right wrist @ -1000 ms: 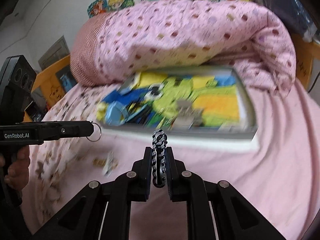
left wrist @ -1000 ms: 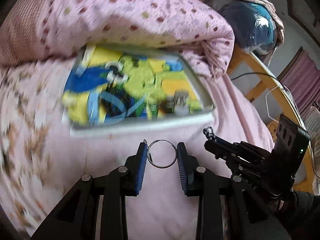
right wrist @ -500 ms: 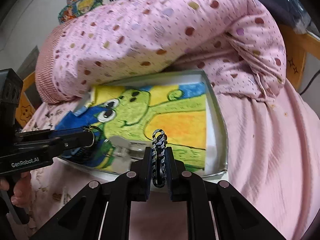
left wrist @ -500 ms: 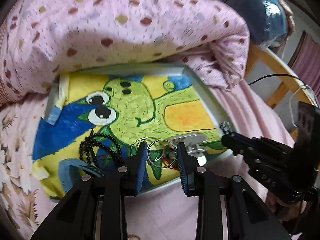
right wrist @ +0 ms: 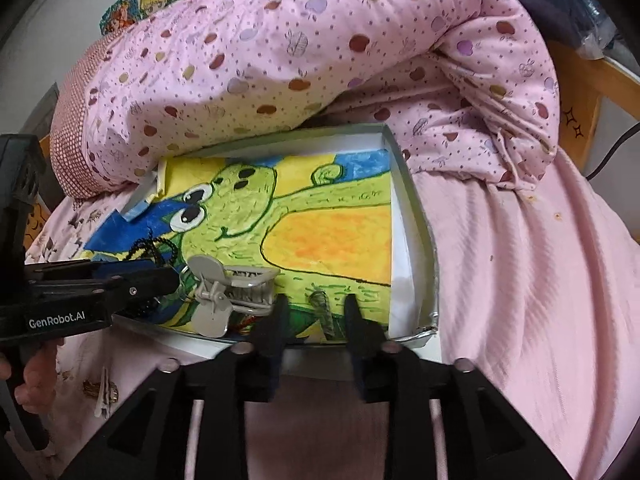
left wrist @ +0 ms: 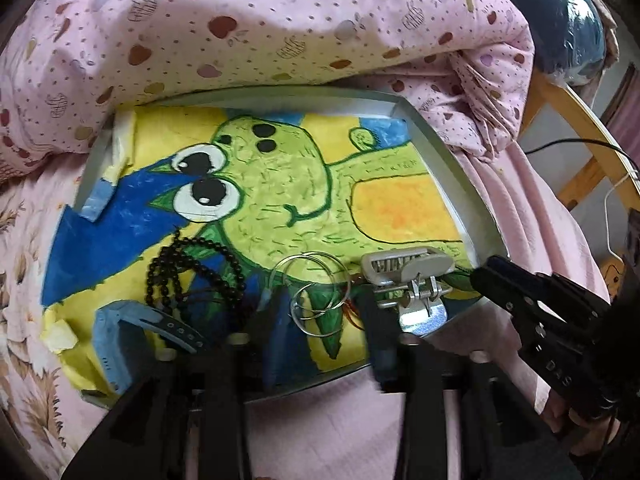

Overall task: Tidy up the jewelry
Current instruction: 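Lower the rings and keychain into the tray and open both tools, then withdraw both tools from the tray back over the white clip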

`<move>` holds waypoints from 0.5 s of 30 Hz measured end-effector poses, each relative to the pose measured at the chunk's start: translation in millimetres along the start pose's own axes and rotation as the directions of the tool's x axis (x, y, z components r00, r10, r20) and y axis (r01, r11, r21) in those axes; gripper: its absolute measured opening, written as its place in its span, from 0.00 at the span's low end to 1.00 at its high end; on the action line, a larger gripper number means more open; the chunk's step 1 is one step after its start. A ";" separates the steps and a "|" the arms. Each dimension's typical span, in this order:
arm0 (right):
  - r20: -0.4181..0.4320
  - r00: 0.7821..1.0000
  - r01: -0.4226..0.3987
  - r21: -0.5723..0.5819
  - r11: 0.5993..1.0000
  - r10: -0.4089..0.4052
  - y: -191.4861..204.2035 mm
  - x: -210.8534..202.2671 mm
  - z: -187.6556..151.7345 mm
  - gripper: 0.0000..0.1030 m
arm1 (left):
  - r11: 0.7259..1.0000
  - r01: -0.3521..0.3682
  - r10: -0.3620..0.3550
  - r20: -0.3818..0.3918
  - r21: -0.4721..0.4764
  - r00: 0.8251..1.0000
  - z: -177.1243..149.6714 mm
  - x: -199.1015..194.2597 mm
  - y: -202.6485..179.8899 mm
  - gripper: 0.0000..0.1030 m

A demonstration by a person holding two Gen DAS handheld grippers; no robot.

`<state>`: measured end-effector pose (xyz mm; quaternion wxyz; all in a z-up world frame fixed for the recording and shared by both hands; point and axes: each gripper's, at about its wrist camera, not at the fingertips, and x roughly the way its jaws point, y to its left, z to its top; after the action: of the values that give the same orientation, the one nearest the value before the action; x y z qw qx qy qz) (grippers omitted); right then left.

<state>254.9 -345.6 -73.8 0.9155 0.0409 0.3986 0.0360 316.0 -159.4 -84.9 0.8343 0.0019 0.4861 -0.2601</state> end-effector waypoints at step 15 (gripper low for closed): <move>0.313 0.950 0.018 -0.026 1.000 -0.009 38.2 -110.5 7.2 0.87 | 0.991 -0.028 0.077 0.393 -0.128 0.916 -20.6 -125.3 9.8 0.96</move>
<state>183.8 -318.9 15.3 0.9678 0.0305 0.2482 0.0285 254.5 -91.5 3.6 0.9208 -0.0880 0.3213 -0.2030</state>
